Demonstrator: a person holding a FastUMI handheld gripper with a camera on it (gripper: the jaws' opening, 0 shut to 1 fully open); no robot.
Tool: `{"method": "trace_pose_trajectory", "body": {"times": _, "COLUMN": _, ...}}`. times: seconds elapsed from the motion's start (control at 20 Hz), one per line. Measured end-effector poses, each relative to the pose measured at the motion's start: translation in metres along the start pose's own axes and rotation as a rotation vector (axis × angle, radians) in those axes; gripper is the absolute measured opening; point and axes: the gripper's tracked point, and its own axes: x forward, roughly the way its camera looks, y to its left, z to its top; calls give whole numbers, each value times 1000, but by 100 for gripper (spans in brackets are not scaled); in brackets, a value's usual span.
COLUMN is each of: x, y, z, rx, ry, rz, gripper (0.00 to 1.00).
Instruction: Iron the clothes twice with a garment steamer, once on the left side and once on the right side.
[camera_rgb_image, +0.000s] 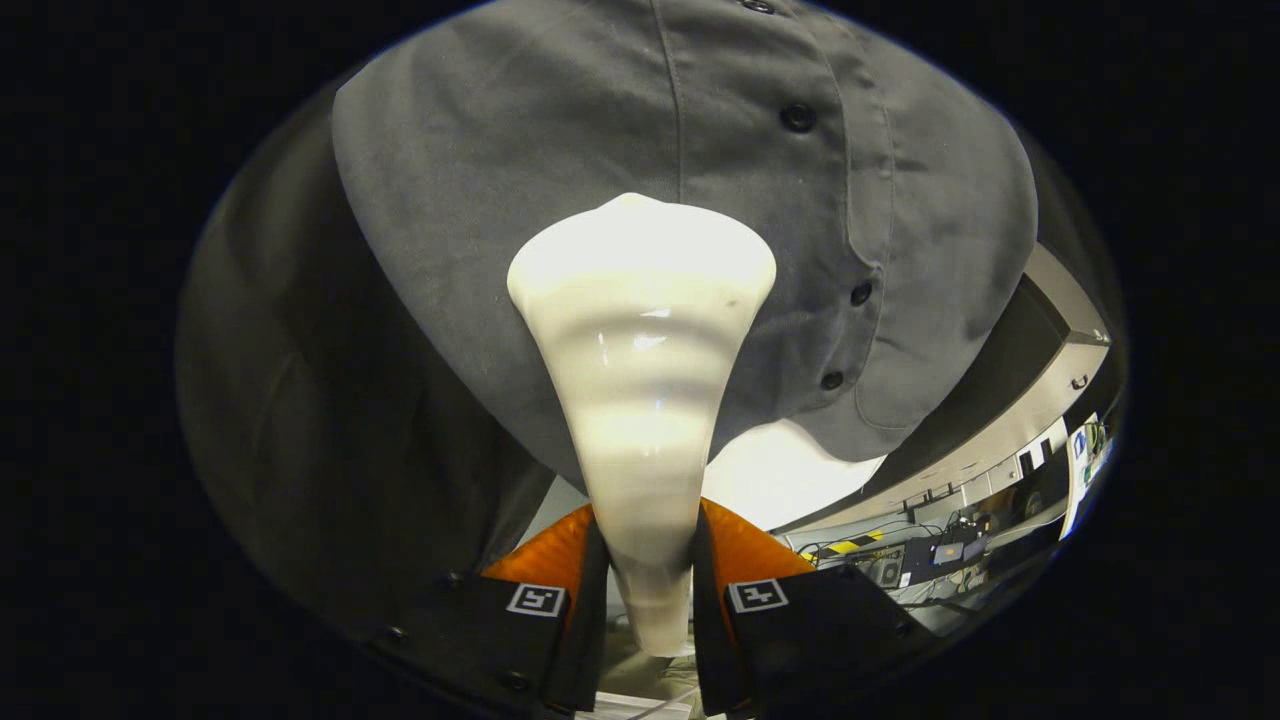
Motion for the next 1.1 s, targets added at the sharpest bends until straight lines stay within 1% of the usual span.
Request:
{"method": "trace_pose_trajectory", "body": {"times": 0.5, "x": 26, "y": -8, "z": -35, "rx": 1, "ry": 80, "rz": -3, "gripper": 45}}
{"method": "trace_pose_trajectory", "body": {"times": 1.1, "x": 42, "y": -23, "z": -86, "rx": 50, "ry": 171, "rz": -5, "gripper": 45}}
